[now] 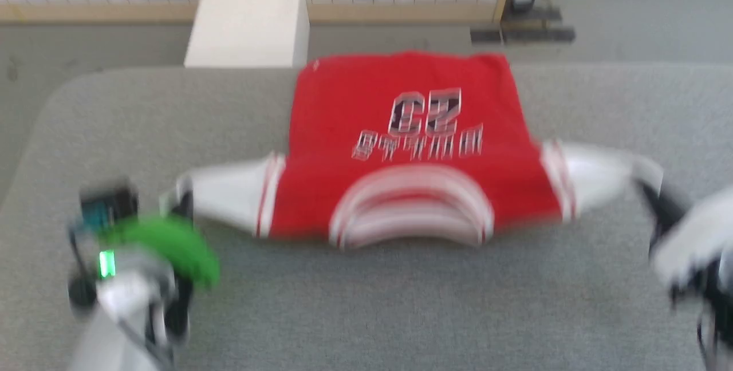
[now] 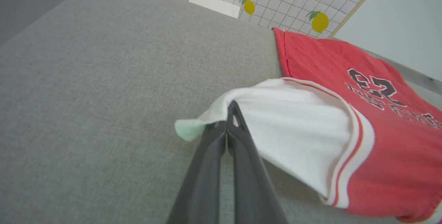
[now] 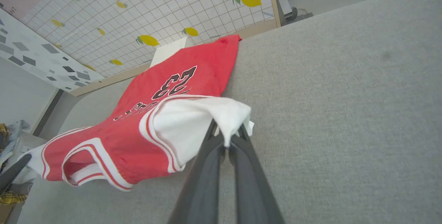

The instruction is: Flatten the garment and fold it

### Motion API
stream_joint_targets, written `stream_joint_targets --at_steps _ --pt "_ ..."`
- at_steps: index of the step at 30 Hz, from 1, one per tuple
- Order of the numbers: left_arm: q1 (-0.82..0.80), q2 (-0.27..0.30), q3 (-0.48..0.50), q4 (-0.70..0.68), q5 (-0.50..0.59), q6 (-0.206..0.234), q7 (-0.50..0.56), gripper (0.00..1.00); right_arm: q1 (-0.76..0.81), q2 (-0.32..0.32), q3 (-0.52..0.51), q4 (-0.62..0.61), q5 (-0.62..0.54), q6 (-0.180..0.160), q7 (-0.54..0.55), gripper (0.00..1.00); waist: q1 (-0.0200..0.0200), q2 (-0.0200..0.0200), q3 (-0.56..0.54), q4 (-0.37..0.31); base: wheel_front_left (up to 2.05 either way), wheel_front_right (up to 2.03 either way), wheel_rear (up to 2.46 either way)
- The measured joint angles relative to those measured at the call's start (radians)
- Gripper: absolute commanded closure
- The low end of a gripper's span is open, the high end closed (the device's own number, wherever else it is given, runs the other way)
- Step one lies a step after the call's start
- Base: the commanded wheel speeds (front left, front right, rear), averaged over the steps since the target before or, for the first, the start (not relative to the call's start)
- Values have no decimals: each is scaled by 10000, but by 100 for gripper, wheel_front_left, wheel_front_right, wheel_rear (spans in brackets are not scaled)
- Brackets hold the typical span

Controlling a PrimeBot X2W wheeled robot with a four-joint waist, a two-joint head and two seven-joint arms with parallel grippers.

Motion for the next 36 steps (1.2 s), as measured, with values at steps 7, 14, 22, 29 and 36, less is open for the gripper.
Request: stream_joint_targets --at_steps 7,14,22,29,36 --pt "3077 -151 58 -1427 -290 1003 940 100 3214 184 81 -802 -884 0 932 100 0 0 -984 81 0 0 0" --pt "4462 226 -382 -1770 54 1728 2180 100 4288 -184 880 -752 -2591 2 1212 100 -1 0 -1528 53 0 0 0" --pt "4466 173 -677 -1427 270 1808 2253 100 4080 -301 2015 644 -3768 2 1507 100 0 0 -1366 -28 0 0 0" --pt "4450 50 -610 -1360 180 1680 1801 100 3781 -40 1774 1229 -3712 2 1116 0 0 0 -1263 11 0 0 0" --pt "4452 52 -600 -1534 169 1676 1547 100 3575 146 897 -209 -2658 0 709 0 0 0 -1281 -75 0 0 0"
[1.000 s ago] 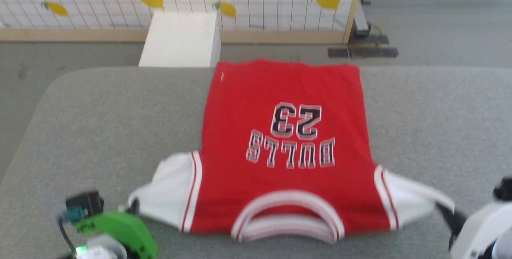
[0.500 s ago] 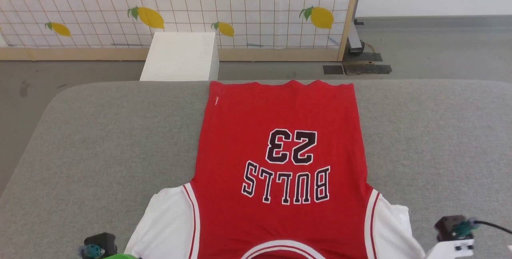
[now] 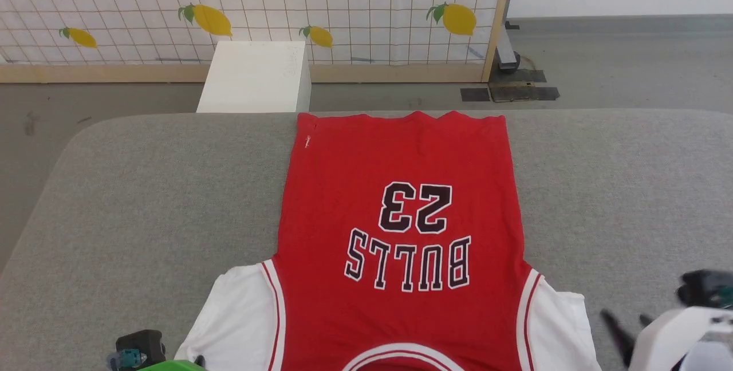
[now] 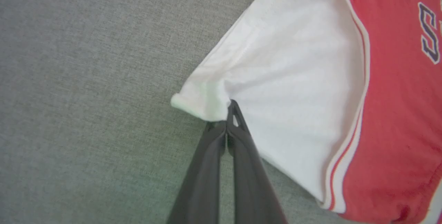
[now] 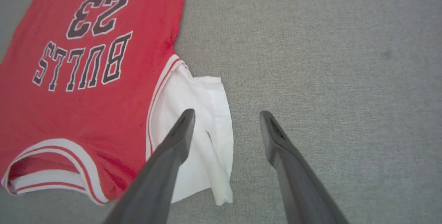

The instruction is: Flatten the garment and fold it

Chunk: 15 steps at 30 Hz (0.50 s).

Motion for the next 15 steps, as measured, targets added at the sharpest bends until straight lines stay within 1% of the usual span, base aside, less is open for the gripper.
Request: stream_joint_targets --at_steps 2,3,5,7,8,12,15 --pt "4 0 31 -163 0 15 -27 100 -256 61 -445 -525 520 0 -280 0 0 0 -2 -34 0 0 0" --pt "7 0 54 -272 0 17 -90 100 -511 71 -736 -688 970 0 -552 0 0 0 14 -49 0 0 0" --pt "7 2 69 -441 0 56 -115 100 -1018 71 -1156 -702 1628 0 -1018 0 0 0 78 -66 0 0 0" --pt "6 0 94 -602 0 105 -182 100 -1469 61 -1304 -662 1498 -2 -1381 0 0 0 170 -63 0 0 0" --pt "4 4 111 -711 0 130 -192 100 -1817 65 -1425 -489 1611 -2 -1603 0 0 0 248 -56 0 0 0" --pt "-38 12 169 -1149 0 178 -270 100 -3328 73 -1546 422 1381 -2 -2082 0 0 0 646 14 0 0 0" --pt "-174 25 176 -1551 0 221 -313 100 -4580 77 -1536 1231 846 -2 -2211 0 1 0 1048 123 0 0 0"
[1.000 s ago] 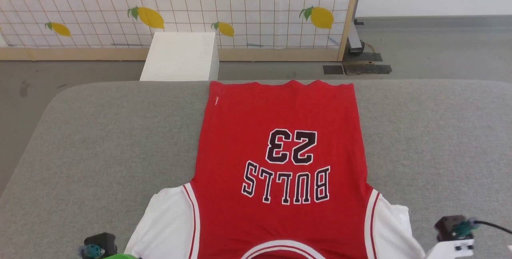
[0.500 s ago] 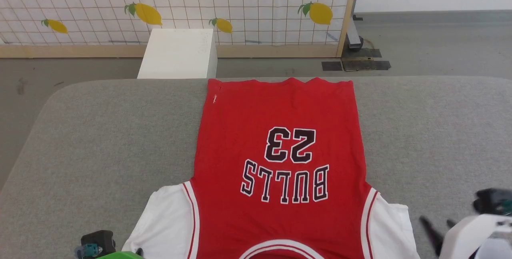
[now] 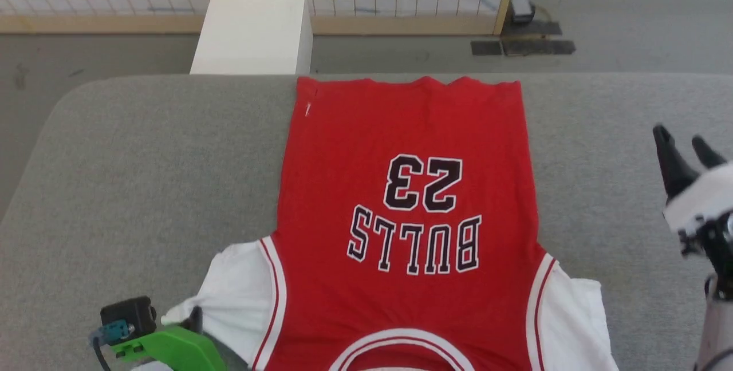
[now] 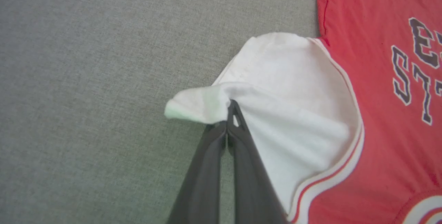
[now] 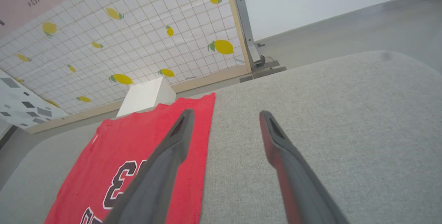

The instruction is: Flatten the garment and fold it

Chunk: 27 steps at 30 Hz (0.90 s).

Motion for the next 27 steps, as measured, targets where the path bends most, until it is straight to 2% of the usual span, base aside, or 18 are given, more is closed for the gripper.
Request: stream_joint_targets --at_steps 6,10,15,22,27 --pt "-248 -155 -128 -736 -4 19 -94 100 -2455 13 27 1576 -1549 0 407 0 0 0 976 361 0 0 0" --pt "-446 -299 -318 -1051 -38 -134 -127 100 -4170 -98 10 2569 -2711 0 1162 0 0 0 1701 713 0 0 0" --pt "-609 -487 -629 -1308 -199 -376 -186 100 -5894 -535 86 3498 -3965 2 2288 0 1 0 2610 1241 0 0 0" --pt "-804 -617 -984 -1766 -297 -744 -311 100 -7213 -1365 610 4278 -5509 2 4347 0 1 1 3792 1958 0 0 0" --pt "-868 -738 -1124 -2021 -336 -838 -414 100 -7502 -1605 1126 4439 -5716 2 5095 0 1 0 4517 2358 0 0 0"
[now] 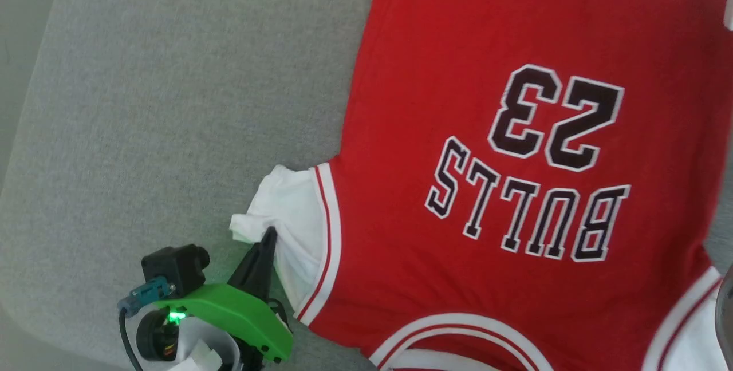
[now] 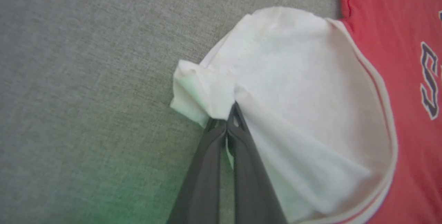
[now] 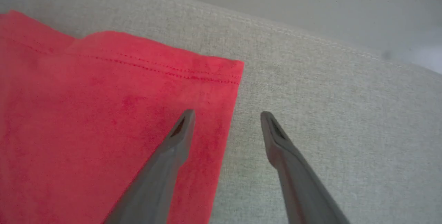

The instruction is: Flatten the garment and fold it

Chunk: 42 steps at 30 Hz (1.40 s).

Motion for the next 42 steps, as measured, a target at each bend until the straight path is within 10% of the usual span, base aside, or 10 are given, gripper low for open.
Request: stream_joint_targets --at_steps 5,6,8,21,29,42 --pt "-95 -75 -121 -228 -2 -88 -115 100 18 -63 169 -251 98 -6 1001 0 -1 0 607 376 0 0 0" --pt "-97 -73 -121 -238 2 -88 -117 100 29 -63 151 -334 144 -6 1070 64 0 0 626 379 0 0 0" --pt "-118 -69 -117 -213 2 -88 -115 100 81 -44 142 -458 267 -4 1087 100 -1 0 594 363 0 0 0" --pt "-114 347 40 502 63 150 217 100 1744 -690 840 -1862 2385 0 -784 100 0 0 -865 -254 0 0 0" --pt "496 788 209 700 140 564 704 100 5547 -1126 754 -4567 4263 0 -554 100 0 0 -2296 -1185 0 0 0" --pt "843 918 232 853 132 807 991 100 12345 1423 84 -6387 5436 0 -426 100 -2 0 -4182 -2655 0 0 0"
